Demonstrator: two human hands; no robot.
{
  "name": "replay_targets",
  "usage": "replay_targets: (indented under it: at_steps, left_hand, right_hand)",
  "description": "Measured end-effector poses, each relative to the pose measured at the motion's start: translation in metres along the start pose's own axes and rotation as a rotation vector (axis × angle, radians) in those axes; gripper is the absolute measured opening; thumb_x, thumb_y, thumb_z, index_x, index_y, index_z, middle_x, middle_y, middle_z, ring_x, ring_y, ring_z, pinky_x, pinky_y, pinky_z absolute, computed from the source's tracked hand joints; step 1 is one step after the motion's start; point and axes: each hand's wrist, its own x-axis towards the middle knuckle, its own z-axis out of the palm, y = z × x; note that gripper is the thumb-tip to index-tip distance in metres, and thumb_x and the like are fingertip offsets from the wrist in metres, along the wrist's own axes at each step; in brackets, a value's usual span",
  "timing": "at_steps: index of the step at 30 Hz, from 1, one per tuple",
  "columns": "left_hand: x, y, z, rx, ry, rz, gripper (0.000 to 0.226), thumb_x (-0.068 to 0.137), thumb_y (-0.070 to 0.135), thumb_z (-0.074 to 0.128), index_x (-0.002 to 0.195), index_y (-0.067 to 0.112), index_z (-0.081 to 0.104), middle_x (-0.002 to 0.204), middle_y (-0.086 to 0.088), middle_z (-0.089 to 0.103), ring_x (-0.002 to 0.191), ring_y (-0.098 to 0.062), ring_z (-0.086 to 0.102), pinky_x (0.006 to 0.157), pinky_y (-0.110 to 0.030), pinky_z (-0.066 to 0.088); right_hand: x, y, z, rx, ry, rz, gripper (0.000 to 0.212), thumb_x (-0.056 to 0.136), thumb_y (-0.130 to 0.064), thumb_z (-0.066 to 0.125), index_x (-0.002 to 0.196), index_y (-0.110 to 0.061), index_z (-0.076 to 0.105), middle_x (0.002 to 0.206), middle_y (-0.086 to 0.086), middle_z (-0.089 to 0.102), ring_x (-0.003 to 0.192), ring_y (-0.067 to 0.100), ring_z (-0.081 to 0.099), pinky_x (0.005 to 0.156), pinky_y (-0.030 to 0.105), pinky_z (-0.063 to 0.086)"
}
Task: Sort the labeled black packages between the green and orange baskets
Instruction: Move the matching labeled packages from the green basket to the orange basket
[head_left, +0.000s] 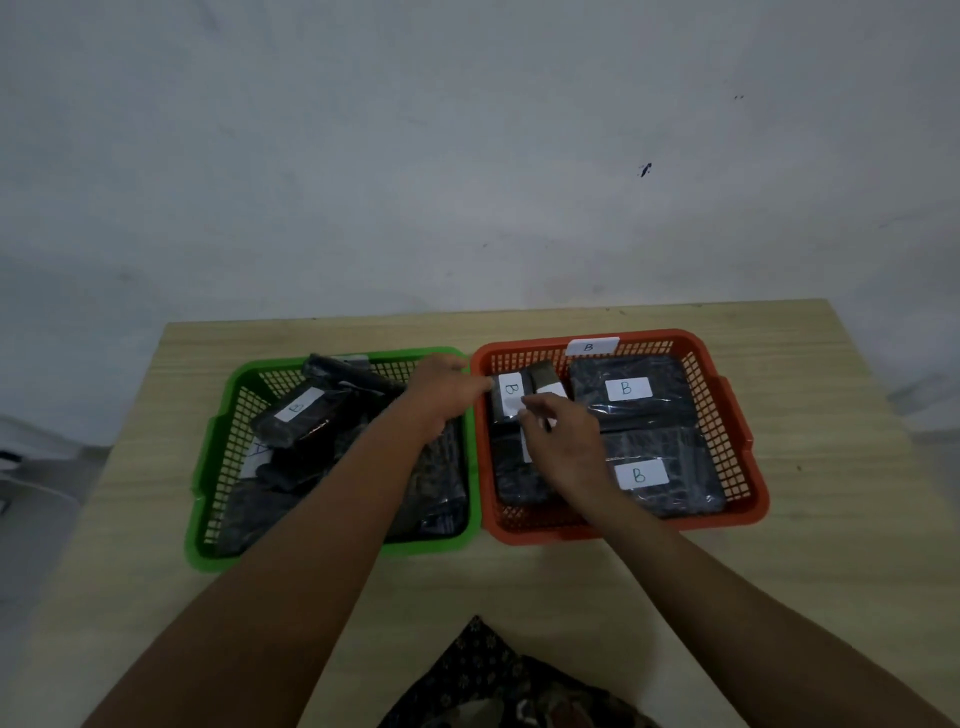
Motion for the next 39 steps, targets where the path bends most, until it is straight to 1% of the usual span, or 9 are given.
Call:
replay_targets:
  at_steps: [4,9,16,24,28,30,34,36,39]
  left_hand:
    - [-0.01,-0.003,-0.033,0.003,0.021,0.141,0.043,0.082,0.021,0.075,0.122,0.007,0.065,0.122,-0.013,0.066,0.106,-0.023,0.063,0.096,-0.033,0.051]
    - [-0.026,-0.045,-0.062,0.206,0.0,0.178,0.041,0.087,0.022,0.068,0.124,0.008,0.064,0.129,-0.013,0.063,0.115,-0.025,0.06,0.103,-0.04,0.046]
    - [-0.041,-0.108,-0.075,0.13,-0.001,0.185,0.033,0.088,0.03,0.068,0.116,0.013,0.071,0.114,-0.008,0.071,0.104,-0.02,0.064,0.089,-0.029,0.048]
    - [-0.056,-0.1,-0.064,-0.335,0.115,0.114,0.07,0.086,0.043,0.069,0.144,0.016,0.04,0.121,-0.001,0.062,0.105,-0.017,0.063,0.09,-0.036,0.055]
    - [-0.059,-0.079,-0.038,-0.594,0.048,0.055,0.027,0.085,0.021,0.073,0.109,0.012,0.065,0.111,-0.011,0.07,0.088,-0.016,0.07,0.059,-0.021,0.058]
    - [-0.058,-0.074,-0.021,-0.571,0.011,0.092,0.012,0.084,0.019,0.074,0.094,0.019,0.066,0.106,-0.01,0.072,0.085,-0.014,0.071,0.06,-0.022,0.058]
    - [-0.053,-0.065,0.016,-0.347,-0.012,0.181,0.037,0.083,0.034,0.074,0.115,0.018,0.064,0.114,0.002,0.067,0.1,-0.011,0.064,0.079,-0.028,0.056]
    - [-0.052,-0.064,0.033,-0.131,0.104,0.282,0.04,0.084,0.04,0.07,0.119,0.022,0.063,0.108,0.014,0.062,0.1,-0.006,0.057,0.082,-0.028,0.048]
    - [-0.045,-0.069,0.051,0.074,0.25,0.363,0.031,0.086,0.032,0.068,0.115,0.02,0.062,0.113,0.001,0.065,0.104,-0.018,0.058,0.092,-0.038,0.049]
  right_hand:
    - [-0.013,-0.034,0.011,0.061,-0.227,0.009,0.031,0.096,-0.045,0.054,0.11,-0.023,0.072,0.091,-0.015,0.066,0.083,-0.001,0.059,0.066,0.001,0.039]
    - [-0.033,-0.063,0.025,0.126,-0.392,0.119,0.068,0.073,-0.084,0.051,0.116,-0.033,0.064,0.1,-0.018,0.061,0.09,-0.003,0.057,0.067,0.016,0.041]
    - [-0.046,-0.083,0.035,0.256,-0.382,0.295,0.014,0.083,-0.025,0.076,0.097,-0.026,0.07,0.102,-0.001,0.064,0.088,0.016,0.065,0.058,0.027,0.06]
    - [-0.048,-0.076,-0.004,0.495,-0.125,0.266,0.018,0.091,-0.013,0.062,0.098,-0.023,0.076,0.104,-0.001,0.068,0.093,0.015,0.063,0.065,0.028,0.056]
    - [-0.058,-0.056,-0.022,0.495,-0.178,0.299,0.021,0.089,-0.014,0.066,0.104,-0.026,0.074,0.108,0.0,0.069,0.098,0.018,0.065,0.071,0.036,0.058]
    - [-0.064,-0.041,-0.034,0.45,-0.232,0.285,0.025,0.086,-0.02,0.074,0.109,-0.029,0.072,0.108,-0.002,0.07,0.095,0.017,0.069,0.073,0.033,0.06]
    - [-0.071,-0.006,-0.058,0.422,-0.27,0.279,0.026,0.08,-0.018,0.08,0.099,-0.033,0.071,0.104,-0.008,0.074,0.088,0.004,0.071,0.068,0.021,0.057]
    - [-0.068,0.012,-0.067,0.399,-0.169,0.295,0.023,0.081,-0.016,0.079,0.096,-0.032,0.071,0.1,-0.011,0.073,0.083,0.0,0.07,0.062,0.015,0.054]
    - [-0.053,0.038,-0.077,0.339,0.062,0.367,0.02,0.084,-0.017,0.076,0.099,-0.023,0.066,0.102,-0.005,0.071,0.089,0.009,0.067,0.067,0.021,0.054]
